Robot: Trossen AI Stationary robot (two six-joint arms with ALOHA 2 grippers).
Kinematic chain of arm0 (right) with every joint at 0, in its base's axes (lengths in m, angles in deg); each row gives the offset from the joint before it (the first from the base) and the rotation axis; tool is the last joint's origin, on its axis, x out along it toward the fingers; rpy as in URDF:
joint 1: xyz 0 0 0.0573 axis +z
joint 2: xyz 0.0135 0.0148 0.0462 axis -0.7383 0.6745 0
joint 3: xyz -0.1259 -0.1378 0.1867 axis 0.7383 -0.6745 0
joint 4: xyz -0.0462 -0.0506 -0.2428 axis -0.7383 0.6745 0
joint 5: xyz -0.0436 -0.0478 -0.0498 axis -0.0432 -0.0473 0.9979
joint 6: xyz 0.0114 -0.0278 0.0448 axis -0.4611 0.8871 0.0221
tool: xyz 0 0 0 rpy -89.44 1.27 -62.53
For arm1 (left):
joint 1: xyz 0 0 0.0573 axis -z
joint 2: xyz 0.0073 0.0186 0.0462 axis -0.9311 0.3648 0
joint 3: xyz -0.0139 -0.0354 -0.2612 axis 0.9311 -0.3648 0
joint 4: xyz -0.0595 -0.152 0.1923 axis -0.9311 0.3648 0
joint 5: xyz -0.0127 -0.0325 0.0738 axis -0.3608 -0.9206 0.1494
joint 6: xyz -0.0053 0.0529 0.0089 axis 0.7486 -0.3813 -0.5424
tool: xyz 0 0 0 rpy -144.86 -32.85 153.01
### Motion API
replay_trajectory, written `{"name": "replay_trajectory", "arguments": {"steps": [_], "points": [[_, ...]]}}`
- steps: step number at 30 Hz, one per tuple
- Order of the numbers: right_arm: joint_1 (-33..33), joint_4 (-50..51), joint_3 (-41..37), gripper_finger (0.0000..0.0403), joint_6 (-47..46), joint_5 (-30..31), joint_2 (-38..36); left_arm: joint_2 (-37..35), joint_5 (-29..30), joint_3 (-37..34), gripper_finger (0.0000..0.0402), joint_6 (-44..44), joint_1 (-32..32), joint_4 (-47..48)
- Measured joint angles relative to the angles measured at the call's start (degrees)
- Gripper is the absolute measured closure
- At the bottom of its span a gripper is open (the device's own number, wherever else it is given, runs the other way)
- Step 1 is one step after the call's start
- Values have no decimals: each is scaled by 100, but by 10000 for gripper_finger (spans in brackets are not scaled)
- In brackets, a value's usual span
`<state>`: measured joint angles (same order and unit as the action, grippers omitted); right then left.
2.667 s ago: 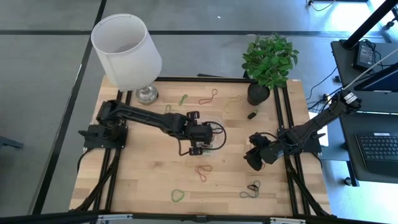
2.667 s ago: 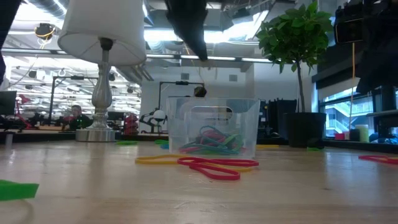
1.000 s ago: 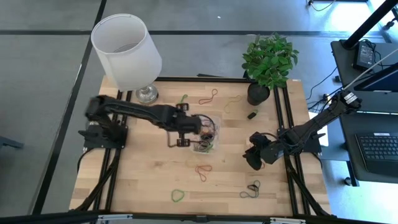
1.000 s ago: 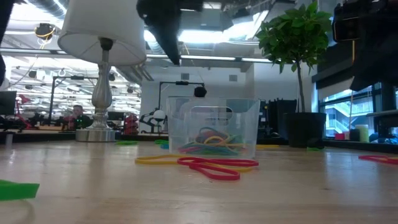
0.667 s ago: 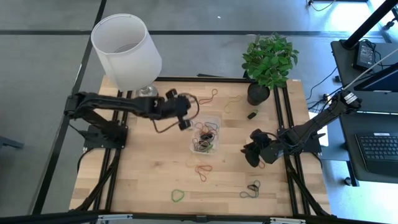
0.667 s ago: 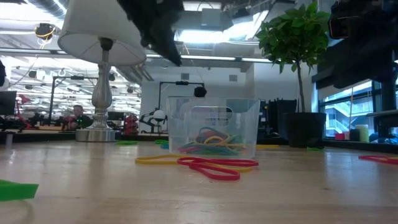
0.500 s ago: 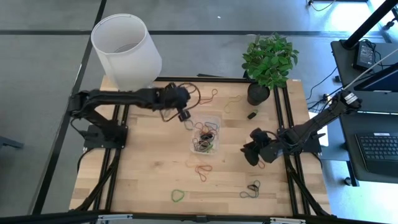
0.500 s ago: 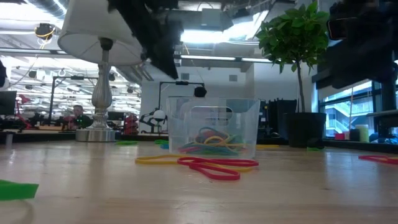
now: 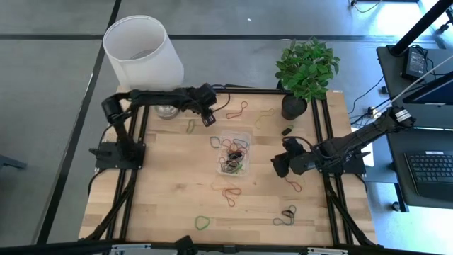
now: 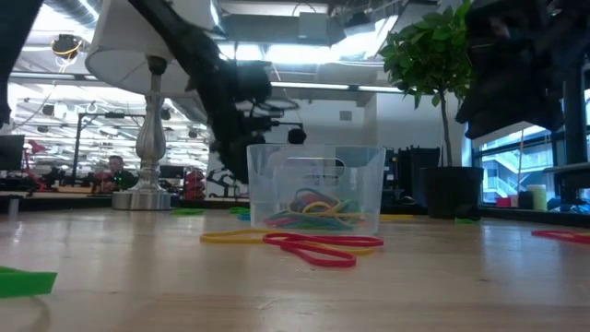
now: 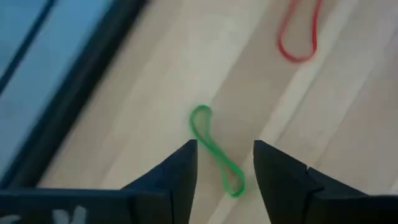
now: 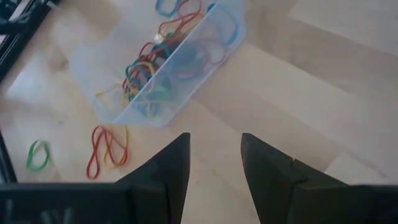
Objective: Pick and place rubber bands into bin
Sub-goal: Put the green rubber band into the bin
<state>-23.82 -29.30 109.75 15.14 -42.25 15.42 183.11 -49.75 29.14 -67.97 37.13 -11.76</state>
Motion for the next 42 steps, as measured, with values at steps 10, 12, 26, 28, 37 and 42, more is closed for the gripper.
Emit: {"name": "replay_trajectory", "arguments": {"steps": [10, 12, 26, 28, 37, 42], "points": [[-351, -7, 0, 257, -2, -2, 0, 995, -94, 484, 247, 292, -8, -106], [-384, -13, 0, 257, 0, -2, 0, 1102, -87, 529, 247, 403, -8, -119], [-384, -70, 0, 257, 22, -15, 0, 1164, -95, 536, 384, 1810, 148, 284], [-382, -71, 0, 257, 24, -20, 0, 1041, -154, 513, 394, 1874, 274, 438], [-369, -68, 0, 257, 65, -66, 0, -6, 660, 507, 400, 2031, 923, 819], [-369, -50, 0, 257, 159, -223, 0, -203, 949, 509, 399, 2046, 937, 804]]}}
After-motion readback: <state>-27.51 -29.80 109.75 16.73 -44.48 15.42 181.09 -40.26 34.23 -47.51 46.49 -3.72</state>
